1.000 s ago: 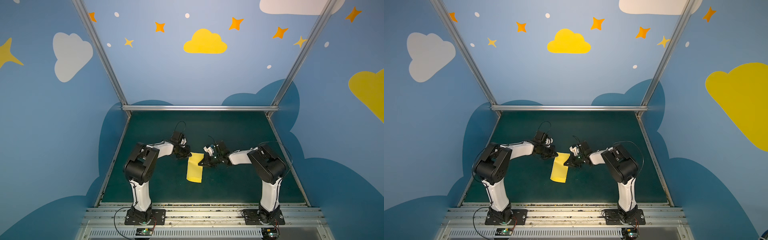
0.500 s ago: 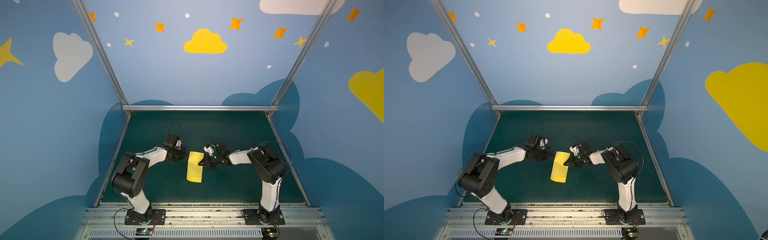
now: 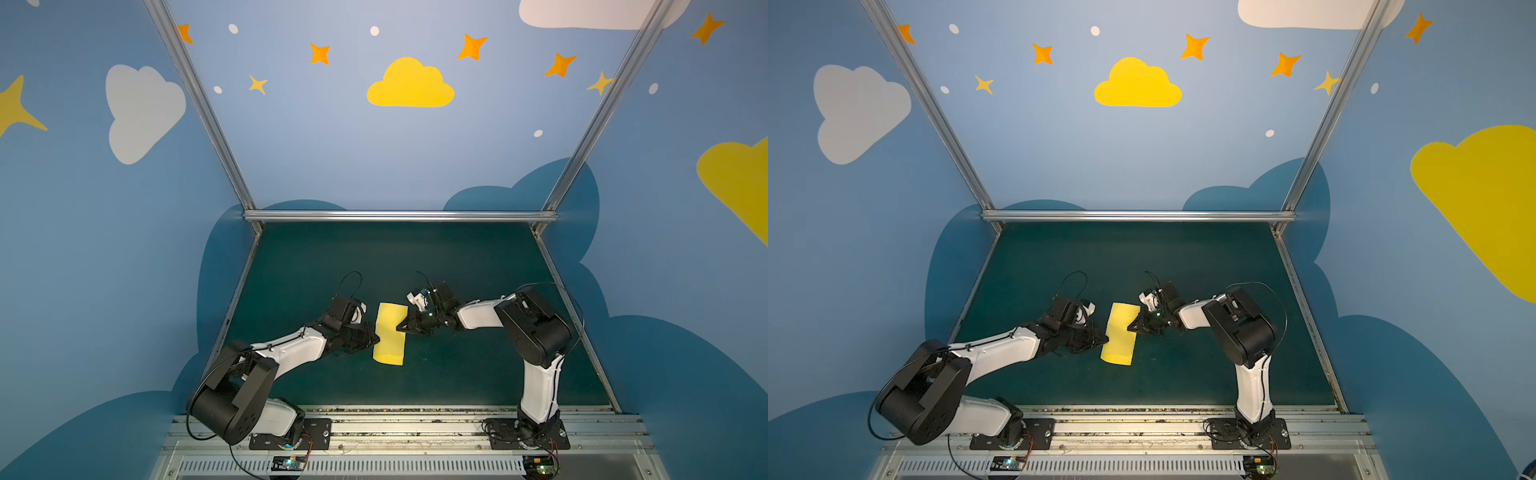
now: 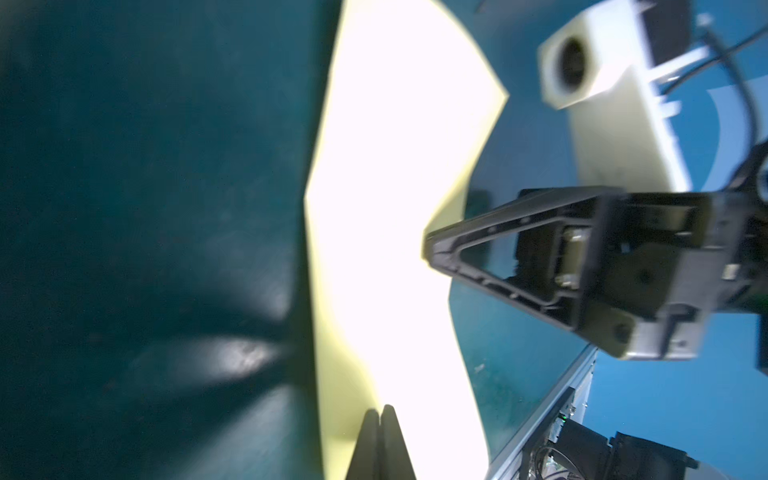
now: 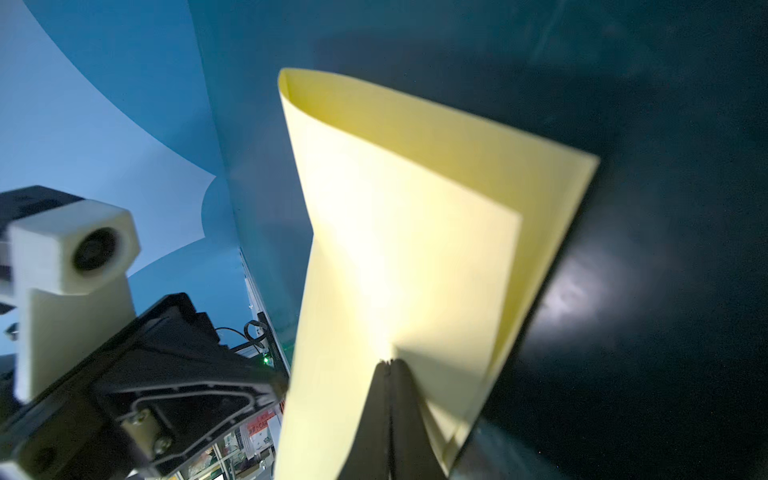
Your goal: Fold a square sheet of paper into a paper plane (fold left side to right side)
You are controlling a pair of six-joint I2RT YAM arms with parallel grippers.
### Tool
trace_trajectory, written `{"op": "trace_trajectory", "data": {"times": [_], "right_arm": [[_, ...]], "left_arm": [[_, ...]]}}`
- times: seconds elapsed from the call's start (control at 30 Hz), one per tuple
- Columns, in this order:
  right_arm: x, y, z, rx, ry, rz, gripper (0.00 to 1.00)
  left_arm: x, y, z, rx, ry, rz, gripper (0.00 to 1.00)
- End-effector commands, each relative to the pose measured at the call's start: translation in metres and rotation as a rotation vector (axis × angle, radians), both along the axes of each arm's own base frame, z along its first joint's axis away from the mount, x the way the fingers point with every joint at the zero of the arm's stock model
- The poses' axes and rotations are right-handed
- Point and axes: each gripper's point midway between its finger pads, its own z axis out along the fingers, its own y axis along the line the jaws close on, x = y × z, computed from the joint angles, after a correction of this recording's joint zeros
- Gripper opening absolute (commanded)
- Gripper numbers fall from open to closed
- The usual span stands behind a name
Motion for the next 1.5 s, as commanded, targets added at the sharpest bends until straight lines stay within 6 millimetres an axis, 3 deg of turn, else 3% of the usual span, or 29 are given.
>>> {"op": "trace_trajectory", "data": {"times": [0.0,0.17,0.33,0.63,0.8,1.1,1.47], "right_arm": [[-0.055,-0.078,-0.105,-0.449,0.205,-0.066,0.00],[-0.055,-0.078,-0.104,-0.447,0.203,-0.066,0.00],[-0.052,-0.075,-0.101,-0.439,0.189,-0.053,0.00],[-0.041,-0.075,-0.090,-0.489,0.132,0.023,0.00],[-0.038,-0.077,-0.088,-0.517,0.114,0.056,0.00],[-0.037,-0.074,-0.088,-0.508,0.112,0.052,0.00],[-0.040,-0.074,-0.092,-0.497,0.119,0.050,0.00]], "left_arm": [[0.001,0.000,-0.005,-0.001,-0.011,0.016,0.04],[-0.008,0.006,-0.020,0.027,0.015,0.016,0.04],[-0.009,0.007,-0.022,0.036,0.020,0.017,0.04],[0.021,-0.002,0.036,0.017,-0.089,0.006,0.06],[0.051,0.000,0.048,0.041,-0.096,0.006,0.07],[0.084,-0.012,0.025,0.030,-0.013,-0.084,0.04],[0.103,-0.007,-0.004,0.095,0.027,-0.060,0.04]]}}
